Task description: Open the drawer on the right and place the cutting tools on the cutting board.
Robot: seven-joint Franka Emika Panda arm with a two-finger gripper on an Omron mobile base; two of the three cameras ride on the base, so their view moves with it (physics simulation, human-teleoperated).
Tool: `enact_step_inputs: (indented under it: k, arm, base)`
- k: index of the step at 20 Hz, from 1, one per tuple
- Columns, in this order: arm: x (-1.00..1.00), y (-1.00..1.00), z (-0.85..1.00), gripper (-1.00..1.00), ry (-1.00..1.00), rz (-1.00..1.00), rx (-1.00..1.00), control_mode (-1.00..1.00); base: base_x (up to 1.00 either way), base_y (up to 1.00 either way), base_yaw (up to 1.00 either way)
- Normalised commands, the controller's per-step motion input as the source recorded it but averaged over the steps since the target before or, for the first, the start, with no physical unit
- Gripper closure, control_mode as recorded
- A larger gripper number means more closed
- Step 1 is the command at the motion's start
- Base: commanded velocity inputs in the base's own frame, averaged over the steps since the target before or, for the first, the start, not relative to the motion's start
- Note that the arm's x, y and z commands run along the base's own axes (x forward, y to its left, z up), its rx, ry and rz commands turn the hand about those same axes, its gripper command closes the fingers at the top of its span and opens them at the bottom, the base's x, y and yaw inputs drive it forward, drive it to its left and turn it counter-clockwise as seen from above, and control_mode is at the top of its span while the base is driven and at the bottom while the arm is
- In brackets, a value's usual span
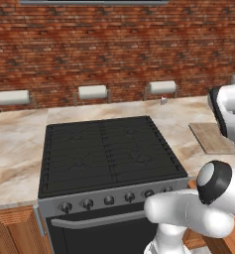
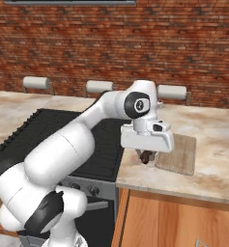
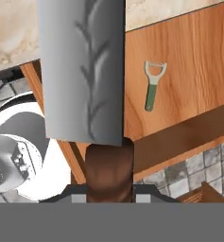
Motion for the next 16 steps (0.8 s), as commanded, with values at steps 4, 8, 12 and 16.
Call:
enact_step_inputs:
  k: [4, 8, 12, 16]
  arm:
    - [0.72, 0.00, -0.09, 1.00, 0.00, -0.13, 0.00, -1.00]
    - [0.59, 0.00, -0.21, 1.00, -0.05, -0.10, 0.00, -1.00]
    - [0.51, 0.02, -0.25, 1.00, -0.07, -0.08, 0.01, -1.00]
    - [0.51, 0.04, -0.24, 1.00, -0.03, -0.07, 0.00, -1.00]
  base:
    - [0.00, 0.00, 0.00]
    - [0.00, 0.00, 0.00]
    - [0.00, 0.00, 0.00]
    - [0.00, 0.00, 0.00]
